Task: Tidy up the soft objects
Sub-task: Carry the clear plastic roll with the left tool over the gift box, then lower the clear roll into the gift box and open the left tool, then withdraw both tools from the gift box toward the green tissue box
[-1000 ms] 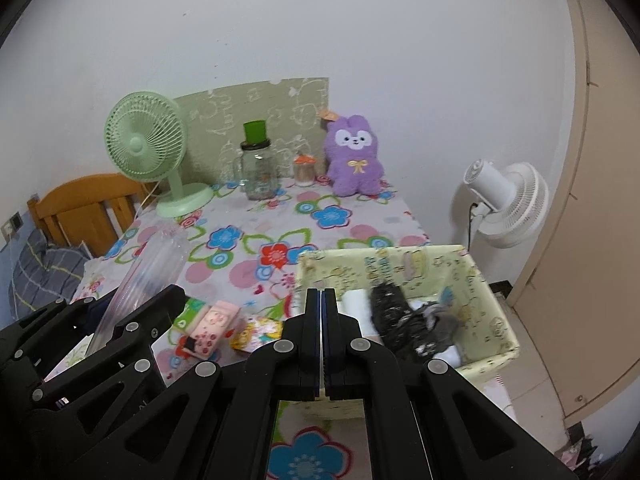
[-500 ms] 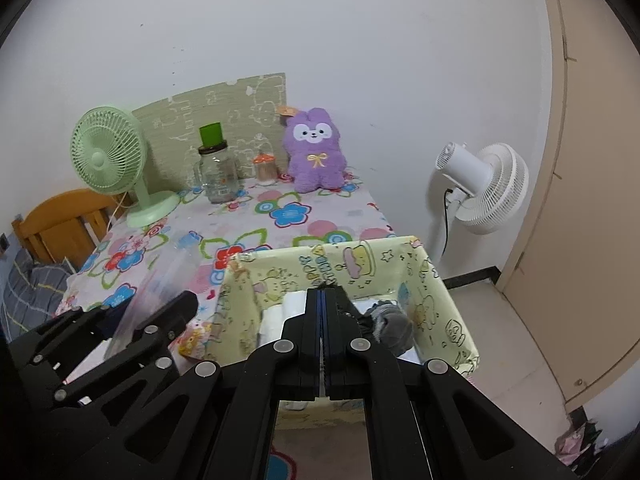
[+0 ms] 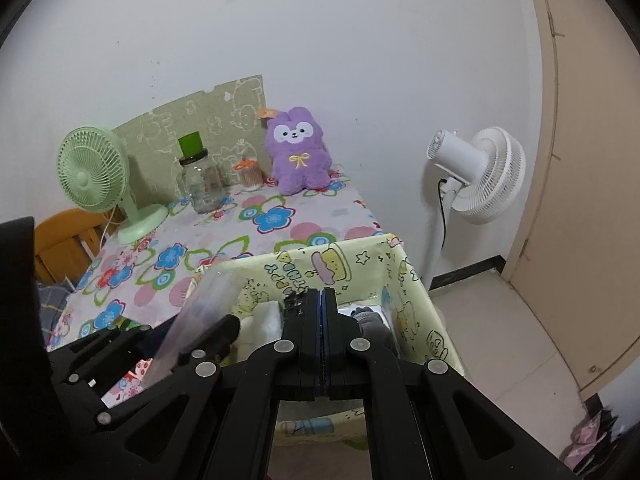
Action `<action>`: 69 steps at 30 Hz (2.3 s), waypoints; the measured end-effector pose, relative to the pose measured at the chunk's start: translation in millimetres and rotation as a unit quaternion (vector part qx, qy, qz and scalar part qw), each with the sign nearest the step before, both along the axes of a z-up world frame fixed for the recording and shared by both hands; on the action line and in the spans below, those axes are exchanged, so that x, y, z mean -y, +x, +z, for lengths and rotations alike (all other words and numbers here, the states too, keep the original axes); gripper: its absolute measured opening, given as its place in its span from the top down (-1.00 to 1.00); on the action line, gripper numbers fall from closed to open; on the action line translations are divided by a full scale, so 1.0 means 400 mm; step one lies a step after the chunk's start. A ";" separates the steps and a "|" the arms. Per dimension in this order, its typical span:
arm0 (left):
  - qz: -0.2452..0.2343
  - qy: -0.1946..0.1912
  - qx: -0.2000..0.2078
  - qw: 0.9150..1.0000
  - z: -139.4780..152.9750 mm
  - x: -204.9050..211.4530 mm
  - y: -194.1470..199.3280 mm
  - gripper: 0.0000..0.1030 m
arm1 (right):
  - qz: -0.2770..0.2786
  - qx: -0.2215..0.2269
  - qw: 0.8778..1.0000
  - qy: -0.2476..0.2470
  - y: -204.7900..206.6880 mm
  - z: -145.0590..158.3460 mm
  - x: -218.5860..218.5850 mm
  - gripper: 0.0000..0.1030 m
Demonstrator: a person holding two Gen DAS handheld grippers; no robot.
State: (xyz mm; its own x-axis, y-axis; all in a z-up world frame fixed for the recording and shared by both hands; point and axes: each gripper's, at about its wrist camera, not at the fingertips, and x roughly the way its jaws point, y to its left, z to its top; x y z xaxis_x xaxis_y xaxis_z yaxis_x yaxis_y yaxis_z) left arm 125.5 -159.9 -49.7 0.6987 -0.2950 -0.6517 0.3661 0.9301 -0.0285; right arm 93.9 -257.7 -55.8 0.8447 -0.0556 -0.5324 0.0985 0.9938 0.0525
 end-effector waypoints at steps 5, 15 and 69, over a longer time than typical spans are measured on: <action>-0.005 0.000 -0.012 1.000 -0.013 0.023 0.013 0.43 | -0.004 -0.007 1.000 0.005 0.016 -0.007 0.021 0.93; -0.006 0.002 -0.017 1.000 -0.017 0.032 0.018 0.03 | -0.008 -0.029 0.999 -0.011 0.038 -0.028 0.018 0.93; 0.060 -0.017 0.030 0.998 0.051 -0.315 -0.160 -0.54 | 0.065 -0.011 0.997 -0.038 -0.096 -0.003 -0.332 0.93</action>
